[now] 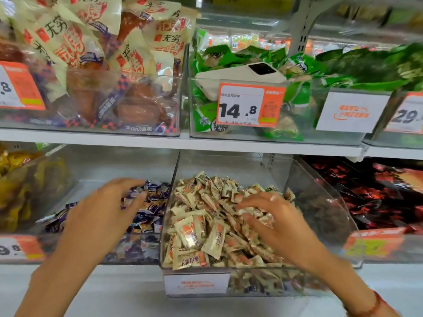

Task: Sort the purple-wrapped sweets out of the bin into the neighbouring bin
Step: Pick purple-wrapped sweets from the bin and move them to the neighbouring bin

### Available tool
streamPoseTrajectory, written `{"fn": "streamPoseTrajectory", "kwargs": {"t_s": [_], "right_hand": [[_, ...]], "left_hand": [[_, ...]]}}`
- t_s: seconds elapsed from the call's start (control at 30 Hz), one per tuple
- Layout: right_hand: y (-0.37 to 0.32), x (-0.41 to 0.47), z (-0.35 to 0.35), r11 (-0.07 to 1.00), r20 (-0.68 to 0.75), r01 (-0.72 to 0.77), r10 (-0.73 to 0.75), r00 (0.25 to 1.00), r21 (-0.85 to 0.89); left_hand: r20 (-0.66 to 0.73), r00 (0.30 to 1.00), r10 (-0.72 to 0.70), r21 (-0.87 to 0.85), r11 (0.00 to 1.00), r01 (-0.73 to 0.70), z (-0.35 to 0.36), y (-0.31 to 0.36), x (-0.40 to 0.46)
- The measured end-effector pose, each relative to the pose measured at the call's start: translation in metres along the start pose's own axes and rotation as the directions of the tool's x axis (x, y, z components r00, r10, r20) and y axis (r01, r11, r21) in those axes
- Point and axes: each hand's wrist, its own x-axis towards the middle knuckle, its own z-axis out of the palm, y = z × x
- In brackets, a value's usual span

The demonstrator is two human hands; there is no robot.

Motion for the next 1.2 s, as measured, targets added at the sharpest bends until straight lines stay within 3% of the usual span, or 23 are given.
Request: {"fn": "streamPoseTrajectory", "kwargs": {"t_s": [0.07, 0.17, 0.2, 0.3, 0.43, 0.5, 0.6, 0.7, 0.83, 0.97, 1.03, 1.1, 1.13, 1.2], "right_hand": [[0.037, -0.015, -0.023, 0.983, -0.065, -0.078, 0.068, 0.996, -0.168], [0.083, -0.029, -0.047, 0.916, -0.166, -0.153, 0.097, 0.981, -0.370], [0.095, -0.033, -0.051, 0.896, -0.174, -0.170, 0.106, 0.979, -0.410], [0.118, -0.044, -0.049, 0.891, -0.156, -0.173, 0.117, 0.981, -0.420], [0.126, -0.046, -0.041, 0.924, -0.161, -0.161, 0.111, 0.981, -0.348], [0.123, -0.046, -0.039, 0.932, -0.194, -0.179, 0.121, 0.973, -0.316], [0.119, -0.048, -0.036, 0.938, -0.248, -0.215, 0.147, 0.957, -0.271], [0.120, -0.049, -0.034, 0.945, -0.284, -0.214, 0.141, 0.949, -0.247], [0.120, -0.049, -0.033, 0.951, -0.300, -0.215, 0.142, 0.943, -0.224], [0.120, -0.048, -0.032, 0.947, -0.311, -0.220, 0.141, 0.940, -0.234], [0.119, -0.048, -0.032, 0.945, -0.310, -0.226, 0.147, 0.939, -0.237], [0.118, -0.048, -0.032, 0.944, -0.309, -0.230, 0.151, 0.939, -0.238], [0.118, -0.048, -0.032, 0.943, -0.310, -0.231, 0.151, 0.939, -0.238], [0.117, -0.048, -0.032, 0.943, -0.314, -0.235, 0.155, 0.937, -0.235]], "left_hand": [[-0.007, 0.992, 0.124, -0.182, 0.975, -0.123, -0.004, 0.037, -0.002], [0.162, 0.926, 0.341, -0.376, 0.889, -0.262, 0.021, 0.090, 0.001], [0.237, 0.867, 0.439, -0.397, 0.858, -0.326, 0.035, 0.107, 0.003], [0.459, 0.602, 0.653, -0.462, 0.754, -0.466, 0.082, 0.149, 0.011], [0.680, 0.328, 0.656, -0.401, 0.707, -0.583, 0.144, 0.185, 0.019], [0.712, 0.265, 0.651, -0.403, 0.686, -0.606, 0.164, 0.194, 0.018], [0.652, 0.329, 0.683, -0.380, 0.670, -0.638, 0.179, 0.208, 0.016], [0.626, 0.405, 0.667, -0.402, 0.721, -0.565, 0.177, 0.217, 0.022], [0.519, 0.577, 0.631, -0.380, 0.774, -0.506, 0.172, 0.208, 0.047], [0.293, 0.785, 0.545, -0.189, 0.838, -0.512, 0.167, 0.193, 0.066], [0.142, 0.830, 0.539, -0.173, 0.839, -0.515, 0.162, 0.193, 0.066], [0.207, 0.773, 0.600, -0.264, 0.795, -0.546, 0.159, 0.201, 0.058], [0.336, 0.687, 0.644, -0.348, 0.763, -0.545, 0.160, 0.208, 0.052], [0.598, 0.440, 0.670, -0.449, 0.735, -0.508, 0.168, 0.219, 0.038]]}}
